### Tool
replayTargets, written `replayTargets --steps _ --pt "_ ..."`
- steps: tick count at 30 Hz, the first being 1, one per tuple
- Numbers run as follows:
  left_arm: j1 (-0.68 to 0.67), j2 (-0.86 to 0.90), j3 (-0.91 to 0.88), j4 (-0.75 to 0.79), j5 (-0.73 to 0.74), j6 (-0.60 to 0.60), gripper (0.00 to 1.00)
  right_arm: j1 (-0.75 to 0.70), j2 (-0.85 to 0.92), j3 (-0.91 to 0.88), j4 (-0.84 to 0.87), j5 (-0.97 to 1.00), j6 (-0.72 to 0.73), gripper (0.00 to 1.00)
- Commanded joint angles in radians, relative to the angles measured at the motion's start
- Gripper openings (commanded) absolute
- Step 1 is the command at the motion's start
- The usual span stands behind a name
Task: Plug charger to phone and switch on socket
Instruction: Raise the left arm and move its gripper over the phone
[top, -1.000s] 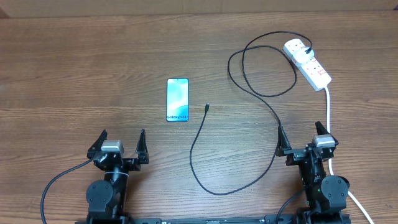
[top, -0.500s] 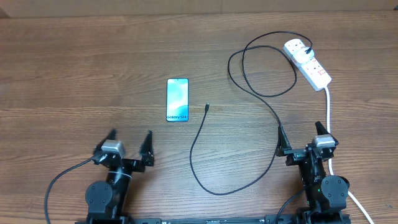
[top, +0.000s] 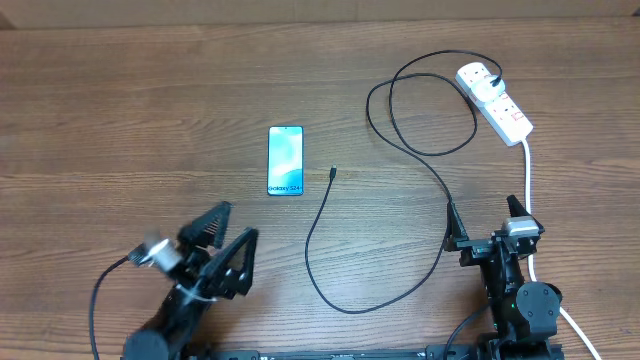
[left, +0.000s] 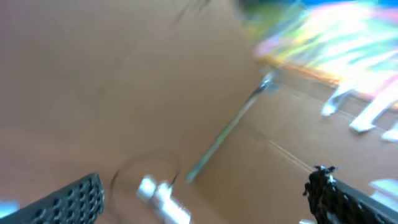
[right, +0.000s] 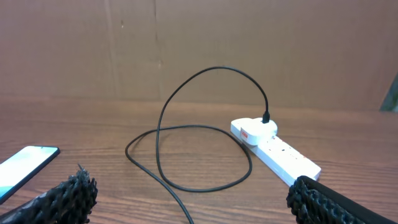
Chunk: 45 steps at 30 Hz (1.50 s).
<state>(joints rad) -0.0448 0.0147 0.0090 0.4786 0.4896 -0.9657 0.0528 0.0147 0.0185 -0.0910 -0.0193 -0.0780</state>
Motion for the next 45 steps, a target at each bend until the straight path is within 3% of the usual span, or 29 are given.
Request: replayTargets --steps 1,4,8,14,18,23,30,35,42,45 --pt "0.005 -0.01 0.019 0.115 -0.191 -0.044 1.0 -0.004 -0.011 -0.01 0.006 0.003 -0.002 1.0" --pt "0.005 -0.01 0.086 0.105 -0.339 -0.033 1.0 -0.004 -0.011 -0.01 0.006 0.003 -0.002 1.0" --pt "0.005 0.005 0.235 -0.06 -0.454 0.006 1.0 -0.004 -0.011 -0.01 0.006 0.003 -0.001 1.0" --pt "0.005 0.135 0.466 -0.179 -0.421 0.158 1.0 -0.004 -0.011 -0.01 0.006 0.003 -0.001 1.0" --pt "0.005 0.294 0.687 -0.368 -0.327 0.199 1.0 -0.004 -0.011 -0.01 0.006 0.003 -0.002 1.0" --pt "0.005 0.551 1.013 -0.71 -0.192 0.388 1.0 -0.004 -0.011 -0.01 0.006 0.003 -0.002 1.0" --pt "0.005 0.958 1.52 -1.418 -0.204 0.624 1.0 -0.004 -0.011 -0.01 0.006 0.003 -0.002 1.0" --pt "0.005 1.182 1.717 -1.736 -0.098 0.655 1.0 -0.004 -0.011 -0.01 0.006 0.003 -0.002 1.0" --pt "-0.023 1.332 1.724 -1.76 -0.029 0.655 1.0 -0.004 -0.011 -0.01 0.006 0.003 -0.002 1.0" --pt "-0.089 1.373 1.744 -1.771 -0.117 0.644 1.0 -0.004 -0.011 -0.01 0.006 0.003 -0.002 1.0"
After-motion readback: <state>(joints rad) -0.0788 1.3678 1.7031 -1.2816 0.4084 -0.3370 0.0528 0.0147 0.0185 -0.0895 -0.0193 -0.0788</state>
